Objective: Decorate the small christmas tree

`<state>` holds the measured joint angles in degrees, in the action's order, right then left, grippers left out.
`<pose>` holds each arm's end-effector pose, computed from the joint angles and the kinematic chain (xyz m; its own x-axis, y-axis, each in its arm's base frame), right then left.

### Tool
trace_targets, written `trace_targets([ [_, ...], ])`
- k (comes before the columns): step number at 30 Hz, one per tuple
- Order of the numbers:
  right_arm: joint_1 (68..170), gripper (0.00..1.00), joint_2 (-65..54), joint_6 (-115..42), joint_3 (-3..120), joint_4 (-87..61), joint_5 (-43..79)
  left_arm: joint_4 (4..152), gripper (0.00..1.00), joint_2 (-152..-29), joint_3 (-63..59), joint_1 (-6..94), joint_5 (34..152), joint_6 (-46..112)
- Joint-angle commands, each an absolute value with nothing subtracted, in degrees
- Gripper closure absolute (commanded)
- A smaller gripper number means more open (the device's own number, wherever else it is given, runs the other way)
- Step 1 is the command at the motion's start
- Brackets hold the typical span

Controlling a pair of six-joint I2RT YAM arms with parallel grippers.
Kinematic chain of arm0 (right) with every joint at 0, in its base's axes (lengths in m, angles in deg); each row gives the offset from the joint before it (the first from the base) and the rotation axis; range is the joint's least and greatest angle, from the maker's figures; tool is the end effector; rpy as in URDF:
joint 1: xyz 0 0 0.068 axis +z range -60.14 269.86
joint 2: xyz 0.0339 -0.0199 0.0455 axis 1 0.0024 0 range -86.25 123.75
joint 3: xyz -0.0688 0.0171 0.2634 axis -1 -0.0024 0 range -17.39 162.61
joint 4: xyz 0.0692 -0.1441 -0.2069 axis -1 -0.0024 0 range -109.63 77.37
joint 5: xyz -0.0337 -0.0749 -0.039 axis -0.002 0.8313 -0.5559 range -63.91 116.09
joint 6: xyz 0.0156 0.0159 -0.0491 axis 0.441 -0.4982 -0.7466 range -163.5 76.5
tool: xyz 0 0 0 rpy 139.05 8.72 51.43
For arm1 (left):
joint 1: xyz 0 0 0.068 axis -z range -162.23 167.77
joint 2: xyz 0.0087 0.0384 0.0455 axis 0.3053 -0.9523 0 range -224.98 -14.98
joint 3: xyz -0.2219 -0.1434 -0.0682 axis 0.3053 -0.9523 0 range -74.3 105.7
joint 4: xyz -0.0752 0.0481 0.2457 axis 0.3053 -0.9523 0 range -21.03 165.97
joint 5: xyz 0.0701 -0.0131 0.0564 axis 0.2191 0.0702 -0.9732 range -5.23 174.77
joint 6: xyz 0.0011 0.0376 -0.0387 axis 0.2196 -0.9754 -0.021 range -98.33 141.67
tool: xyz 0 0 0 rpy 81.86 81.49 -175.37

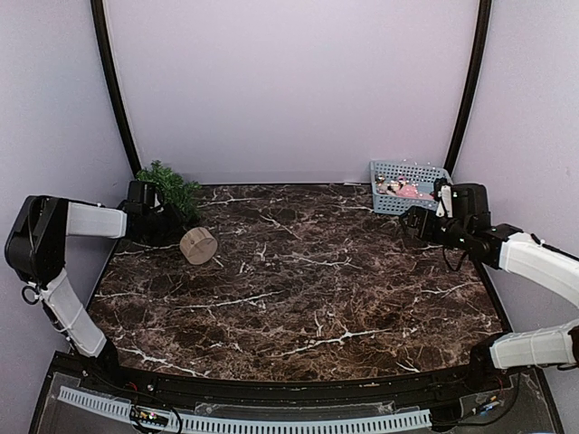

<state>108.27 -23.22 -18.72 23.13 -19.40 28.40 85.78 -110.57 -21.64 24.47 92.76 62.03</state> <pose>0.2331 0.0761 0.2568 -0.5396 0.2617 -0.8002 -0.0618 0.9356 0.3476 0.3545 -0.0466 0.1936 -0.5632 -0.5796 -0.5890 -0.1753 0.7803 -0.6003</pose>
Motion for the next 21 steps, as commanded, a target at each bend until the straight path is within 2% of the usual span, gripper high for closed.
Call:
trace_targets([
  [1, 108.75, 0.01, -22.29, -17.71, 25.30, -16.61, 29.16, 87.95, 0.47, -114.10, -18.70, 24.46, 90.93, 63.10],
  [8, 108.84, 0.01, -20.20, -17.49, 25.88, -15.09, 28.91, 90.64, 0.51, -119.03, -17.46, 24.50, 90.38, 64.77],
  [10, 108.89, 0.01, -19.31, -17.57, 26.40, -14.96, 28.51, 90.91, 0.55, -120.28, -16.99, 24.50, 90.36, 65.43],
  [14, 109.15, 0.01, -18.02, -17.83, 27.40, -14.82, 27.98, 92.86, 0.72, -120.91, -17.22, 24.59, 90.53, 66.83],
  [15, 109.19, 0.01, -17.96, -17.98, 27.56, -14.83, 27.96, 92.94, 0.80, -120.77, -17.23, 24.56, 90.39, 66.82],
  [19, 109.35, 0.01, -18.30, -18.10, 28.09, -15.49, 27.94, 93.60, 0.99, -118.23, -18.20, 24.61, 88.86, 65.50],
  [21, 109.44, 0.01, -18.89, -18.11, 28.19, -15.93, 27.94, 94.40, 1.00, -115.64, -19.72, 24.55, 88.19, 64.32],
])
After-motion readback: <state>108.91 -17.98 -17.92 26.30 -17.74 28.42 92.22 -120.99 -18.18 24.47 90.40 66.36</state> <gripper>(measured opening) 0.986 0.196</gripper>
